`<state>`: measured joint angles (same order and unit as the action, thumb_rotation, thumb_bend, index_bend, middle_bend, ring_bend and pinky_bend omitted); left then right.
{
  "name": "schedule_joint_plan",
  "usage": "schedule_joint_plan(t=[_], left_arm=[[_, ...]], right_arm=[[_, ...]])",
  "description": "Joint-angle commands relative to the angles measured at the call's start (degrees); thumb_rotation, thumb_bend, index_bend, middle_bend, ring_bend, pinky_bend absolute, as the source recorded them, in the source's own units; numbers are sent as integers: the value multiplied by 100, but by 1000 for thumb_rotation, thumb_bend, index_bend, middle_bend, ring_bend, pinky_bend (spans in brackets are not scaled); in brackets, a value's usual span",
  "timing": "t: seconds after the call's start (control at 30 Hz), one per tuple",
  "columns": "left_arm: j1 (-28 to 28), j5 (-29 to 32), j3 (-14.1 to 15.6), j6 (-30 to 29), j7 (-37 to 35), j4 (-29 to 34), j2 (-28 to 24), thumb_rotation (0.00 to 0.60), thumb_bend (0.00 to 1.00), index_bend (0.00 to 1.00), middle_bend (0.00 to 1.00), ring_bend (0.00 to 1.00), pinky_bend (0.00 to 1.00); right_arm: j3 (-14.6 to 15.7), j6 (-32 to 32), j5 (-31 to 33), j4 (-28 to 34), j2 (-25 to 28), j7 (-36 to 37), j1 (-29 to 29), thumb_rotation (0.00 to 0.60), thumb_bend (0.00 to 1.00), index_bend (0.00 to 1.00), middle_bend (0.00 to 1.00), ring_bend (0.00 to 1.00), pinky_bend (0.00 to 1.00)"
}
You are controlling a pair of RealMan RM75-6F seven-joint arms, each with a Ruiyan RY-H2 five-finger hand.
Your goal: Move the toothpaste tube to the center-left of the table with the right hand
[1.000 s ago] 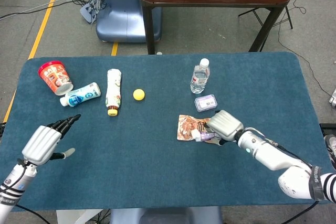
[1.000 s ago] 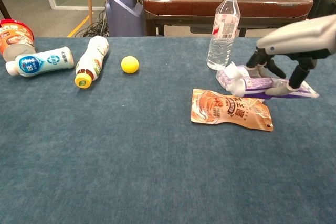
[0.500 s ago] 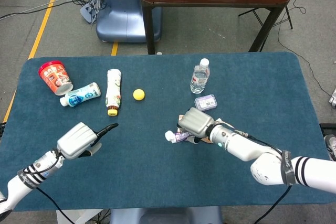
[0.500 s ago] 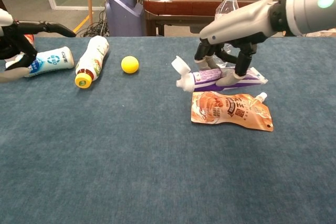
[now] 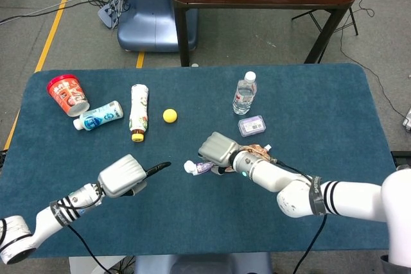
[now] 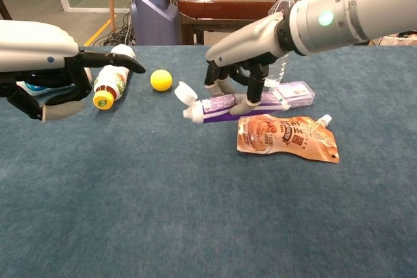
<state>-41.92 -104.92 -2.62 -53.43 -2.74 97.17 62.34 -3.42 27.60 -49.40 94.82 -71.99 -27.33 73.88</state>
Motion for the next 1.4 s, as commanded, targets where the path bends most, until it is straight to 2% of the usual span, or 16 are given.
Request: schedule_joint_plan(t=[0.03,0.27,0.63,1.03,1.4], left_arm=[[-111,84,-6,136,99,42,86,600,493,32,781,888,959],[-288,260,59,388,281,84,213,600,493,32,797,888,959],[-490,432,133,579,450,130,359,600,493,32,799,889,959],[-538,560,266,547,458,48,430,600,493,32,805,891,959],[-278,567,536,216,436,4,337,600,493,26,801,885,959]], right_arm=[[103,87,184,-52,-136,-73,163,600,740,907,805,687,375],[352,255,534,-95,-358,-248,475,600,740,910,806,693,375],[480,490,736,-95,-538,-234,669,600,740,914,809,701,375],[418,690,404,-56,-522,52,531,600,741,947,830,724,393],[378,806,19,-62,-464,313,278,600,754,972,849,741,398]])
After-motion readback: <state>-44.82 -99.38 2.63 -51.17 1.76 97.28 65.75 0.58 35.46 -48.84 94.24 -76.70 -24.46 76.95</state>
